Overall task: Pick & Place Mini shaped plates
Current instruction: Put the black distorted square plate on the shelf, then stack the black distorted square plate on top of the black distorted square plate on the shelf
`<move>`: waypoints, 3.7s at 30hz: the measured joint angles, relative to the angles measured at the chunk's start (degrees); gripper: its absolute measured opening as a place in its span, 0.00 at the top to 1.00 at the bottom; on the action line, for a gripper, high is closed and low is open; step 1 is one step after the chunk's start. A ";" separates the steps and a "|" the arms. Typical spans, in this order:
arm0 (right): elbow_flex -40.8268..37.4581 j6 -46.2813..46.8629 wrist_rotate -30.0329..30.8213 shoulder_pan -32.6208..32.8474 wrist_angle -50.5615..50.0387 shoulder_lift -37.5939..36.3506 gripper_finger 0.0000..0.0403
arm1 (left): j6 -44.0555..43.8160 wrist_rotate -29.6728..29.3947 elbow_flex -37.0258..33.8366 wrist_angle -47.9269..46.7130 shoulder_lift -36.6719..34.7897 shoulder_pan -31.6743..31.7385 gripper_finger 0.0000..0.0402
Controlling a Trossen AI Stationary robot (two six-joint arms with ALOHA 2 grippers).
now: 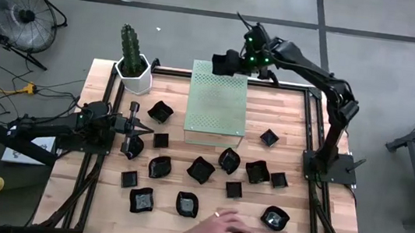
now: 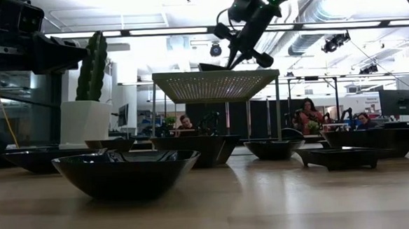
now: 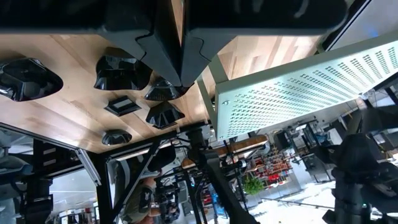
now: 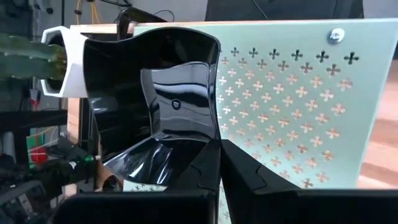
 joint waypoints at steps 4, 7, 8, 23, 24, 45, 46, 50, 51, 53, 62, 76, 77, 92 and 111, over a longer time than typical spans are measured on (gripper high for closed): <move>-0.02 0.59 0.25 0.40 -0.58 0.24 0.99 | 0.02 0.00 0.00 0.00 0.00 0.02 0.99; -0.02 1.29 2.41 0.91 -2.92 0.24 0.99 | 0.00 -0.02 -0.02 0.00 0.00 0.00 0.99; -0.03 1.31 2.91 0.92 -3.50 0.24 0.99 | 0.00 0.00 -0.02 0.00 0.01 0.00 0.99; -0.07 3.39 3.71 2.31 -2.01 2.09 0.97 | 0.00 0.00 0.00 0.00 0.01 0.00 0.99; -0.07 3.56 3.87 2.35 -1.89 2.22 0.97 | 0.00 0.00 -0.02 -0.02 0.01 0.00 0.99; -0.07 2.38 4.85 2.42 0.07 3.13 0.97 | 0.00 0.02 0.00 0.00 0.00 0.00 0.99; -0.07 2.30 4.85 2.41 0.07 3.13 0.97 | 0.02 0.02 0.00 0.00 0.00 0.02 0.99; -0.07 1.87 4.84 2.43 0.07 3.13 0.96 | 0.00 0.02 -0.01 0.00 0.00 0.02 0.99; -0.07 1.65 4.83 2.43 0.07 3.13 0.96 | 0.00 0.02 0.00 0.00 0.00 0.02 0.99; -0.07 1.22 4.80 2.43 0.07 3.13 0.95 | 0.02 0.00 0.00 0.00 -0.01 0.00 0.99; -0.07 0.68 4.81 2.43 0.29 3.13 0.80 | 0.02 0.00 0.00 -0.02 0.01 0.00 0.99; -0.07 -12.20 4.90 3.49 -5.76 -3.33 0.68 | 0.02 -0.02 -0.01 0.00 0.01 0.02 0.99; -0.07 -13.55 5.00 3.57 -7.41 -4.17 0.68 | 0.02 -0.02 -0.01 0.00 0.00 0.02 0.99; -0.07 -22.97 17.81 10.30 -34.08 -13.92 0.68 | 0.00 -0.02 0.00 0.00 0.00 0.00 0.99; -32.24 -0.03 26.91 34.35 -31.32 -39.61 0.68 | 0.00 0.00 0.00 0.00 0.01 0.00 0.99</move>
